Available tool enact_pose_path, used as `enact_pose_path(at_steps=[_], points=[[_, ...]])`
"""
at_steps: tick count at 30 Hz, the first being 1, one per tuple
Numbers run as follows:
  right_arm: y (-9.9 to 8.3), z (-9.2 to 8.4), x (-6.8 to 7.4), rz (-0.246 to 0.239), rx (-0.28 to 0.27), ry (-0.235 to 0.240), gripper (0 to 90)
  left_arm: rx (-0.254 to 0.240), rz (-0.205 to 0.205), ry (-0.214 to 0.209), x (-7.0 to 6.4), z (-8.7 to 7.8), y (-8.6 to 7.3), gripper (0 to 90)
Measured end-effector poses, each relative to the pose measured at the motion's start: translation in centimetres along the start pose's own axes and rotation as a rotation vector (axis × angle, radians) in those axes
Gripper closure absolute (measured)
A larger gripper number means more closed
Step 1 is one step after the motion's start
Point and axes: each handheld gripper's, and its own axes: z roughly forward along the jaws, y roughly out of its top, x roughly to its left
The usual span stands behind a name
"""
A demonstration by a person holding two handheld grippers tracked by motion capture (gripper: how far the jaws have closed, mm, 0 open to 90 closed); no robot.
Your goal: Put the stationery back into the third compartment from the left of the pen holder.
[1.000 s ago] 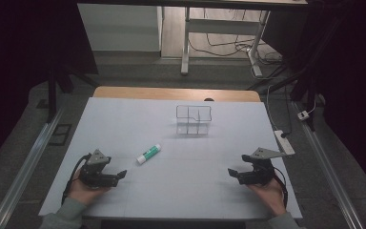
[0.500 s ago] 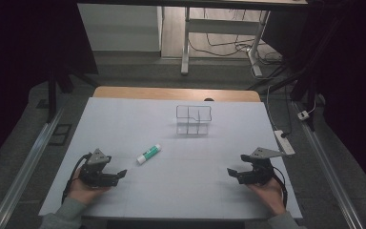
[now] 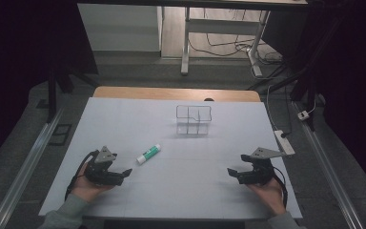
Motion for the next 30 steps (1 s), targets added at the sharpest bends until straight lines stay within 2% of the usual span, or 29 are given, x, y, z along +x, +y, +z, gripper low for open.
enact_pose_path(at_steps=[11, 23, 30], points=[[-0.2, -0.2, 0.2, -0.002, 0.005, 0.002, 13.6, 0.037, 0.060, 0.000, -0.6, 0.7, 2.1, 17.1], [-0.1, 0.0, 0.2, -0.002, 0.000, 0.007, 13.9, 0.079, 0.086, -0.005, -0.8, 1.9, 3.5, 17.6], [0.0, 0.2, 0.2, -0.007, 0.003, 0.012, 14.1, 0.105, 0.122, -0.009, -1.3, 2.9, 4.8, 17.8]])
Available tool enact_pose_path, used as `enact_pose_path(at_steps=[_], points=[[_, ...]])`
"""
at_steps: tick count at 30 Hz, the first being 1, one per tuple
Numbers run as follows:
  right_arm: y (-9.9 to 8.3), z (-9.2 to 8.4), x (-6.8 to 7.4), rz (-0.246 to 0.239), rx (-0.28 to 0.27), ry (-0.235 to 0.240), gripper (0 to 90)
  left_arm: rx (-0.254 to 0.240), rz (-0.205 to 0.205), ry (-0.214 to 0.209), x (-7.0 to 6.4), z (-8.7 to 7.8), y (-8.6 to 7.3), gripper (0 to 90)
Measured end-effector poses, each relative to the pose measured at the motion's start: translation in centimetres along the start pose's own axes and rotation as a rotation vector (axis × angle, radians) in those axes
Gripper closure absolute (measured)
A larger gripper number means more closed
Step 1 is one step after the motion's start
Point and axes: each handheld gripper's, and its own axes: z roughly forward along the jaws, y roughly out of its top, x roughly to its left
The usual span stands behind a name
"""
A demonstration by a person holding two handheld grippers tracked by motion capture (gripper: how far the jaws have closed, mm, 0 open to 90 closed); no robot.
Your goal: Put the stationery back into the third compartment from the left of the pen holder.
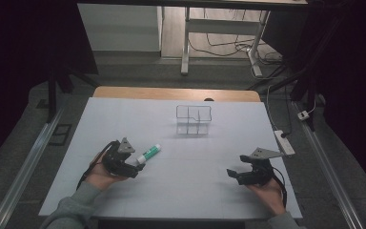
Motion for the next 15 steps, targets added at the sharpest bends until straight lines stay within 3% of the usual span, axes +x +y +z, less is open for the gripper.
enact_pose_path(at_steps=[6, 15], points=[[0.0, 0.0, 0.1, -0.001, 0.000, 0.003, 14.2, 0.036, 0.024, -0.002, -0.1, 1.1, 0.9, 18.3], [0.0, 0.1, 0.0, 0.000, 0.006, -0.003, 14.2, 0.076, 0.023, -0.034, 0.4, 2.4, 1.9, 21.6]])
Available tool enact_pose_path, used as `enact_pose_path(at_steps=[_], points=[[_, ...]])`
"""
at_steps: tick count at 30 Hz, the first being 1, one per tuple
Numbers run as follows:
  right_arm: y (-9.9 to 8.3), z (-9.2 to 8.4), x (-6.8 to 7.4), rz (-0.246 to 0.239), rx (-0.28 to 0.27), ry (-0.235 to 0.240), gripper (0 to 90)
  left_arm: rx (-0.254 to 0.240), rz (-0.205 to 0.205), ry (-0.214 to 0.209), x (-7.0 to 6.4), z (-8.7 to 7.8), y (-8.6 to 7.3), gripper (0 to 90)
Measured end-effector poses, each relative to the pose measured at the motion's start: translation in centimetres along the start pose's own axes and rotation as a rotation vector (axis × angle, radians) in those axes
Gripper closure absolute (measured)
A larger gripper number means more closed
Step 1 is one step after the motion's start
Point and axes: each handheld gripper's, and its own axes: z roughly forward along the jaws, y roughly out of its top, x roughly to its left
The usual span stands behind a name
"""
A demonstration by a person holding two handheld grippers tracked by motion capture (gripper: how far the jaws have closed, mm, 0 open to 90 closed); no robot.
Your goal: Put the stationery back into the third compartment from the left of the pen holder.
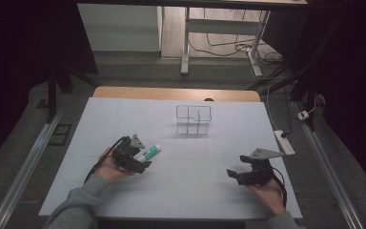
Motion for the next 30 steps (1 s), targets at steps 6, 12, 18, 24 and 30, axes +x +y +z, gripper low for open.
enact_pose_path(at_steps=[6, 12, 18, 24, 30], points=[[0.0, 0.1, 0.0, -0.002, 0.013, -0.008, 14.2, 0.049, 0.005, 0.001, 0.2, 0.8, 0.4, 24.3], [0.0, 0.1, 0.0, 0.000, 0.018, -0.012, 14.2, 0.075, 0.006, -0.026, 0.7, 1.3, 0.6, 31.0], [0.0, 0.1, 0.0, 0.000, 0.023, -0.013, 14.3, 0.112, -0.003, -0.045, 1.2, 1.8, 0.6, 37.3], [0.0, 0.1, 0.0, -0.003, 0.012, -0.005, 14.2, 0.142, -0.003, -0.049, 1.5, 2.2, 0.4, 45.2], [0.0, 0.1, 0.0, -0.005, 0.019, -0.010, 14.2, 0.154, 0.000, -0.093, 1.5, 2.2, 0.4, 60.8]])
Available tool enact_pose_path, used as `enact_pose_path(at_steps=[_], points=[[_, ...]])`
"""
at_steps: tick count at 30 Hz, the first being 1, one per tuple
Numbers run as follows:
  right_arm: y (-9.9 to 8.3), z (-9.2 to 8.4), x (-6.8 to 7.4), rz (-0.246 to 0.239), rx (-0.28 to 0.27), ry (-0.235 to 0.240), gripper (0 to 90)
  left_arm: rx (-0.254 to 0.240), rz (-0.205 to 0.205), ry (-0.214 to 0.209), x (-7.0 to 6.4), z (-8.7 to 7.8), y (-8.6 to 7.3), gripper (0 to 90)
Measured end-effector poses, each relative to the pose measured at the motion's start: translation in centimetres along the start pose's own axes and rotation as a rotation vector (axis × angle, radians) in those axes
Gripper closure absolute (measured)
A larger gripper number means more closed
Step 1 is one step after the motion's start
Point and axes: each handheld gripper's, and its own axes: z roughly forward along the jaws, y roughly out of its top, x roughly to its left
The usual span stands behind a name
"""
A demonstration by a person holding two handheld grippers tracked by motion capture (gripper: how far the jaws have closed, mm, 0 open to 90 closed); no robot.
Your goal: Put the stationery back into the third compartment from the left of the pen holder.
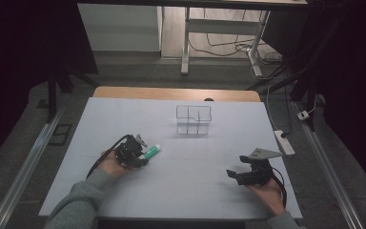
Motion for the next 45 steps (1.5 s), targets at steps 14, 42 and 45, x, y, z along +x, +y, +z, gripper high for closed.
enact_pose_path(at_steps=[14, 42, 45], points=[[0.0, 0.0, 0.0, -0.002, -0.003, 0.007, 14.3, -0.023, 0.009, 0.015, -0.1, -0.4, -0.2, 64.2], [0.0, -0.1, 0.1, -0.009, -0.019, 0.016, 14.6, -0.159, 0.046, -0.086, -1.3, -2.2, 0.0, 64.2], [0.1, -0.1, 0.1, -0.012, -0.014, 0.011, 14.7, -0.166, 0.055, -0.091, -1.5, -2.3, 0.1, 64.1]])
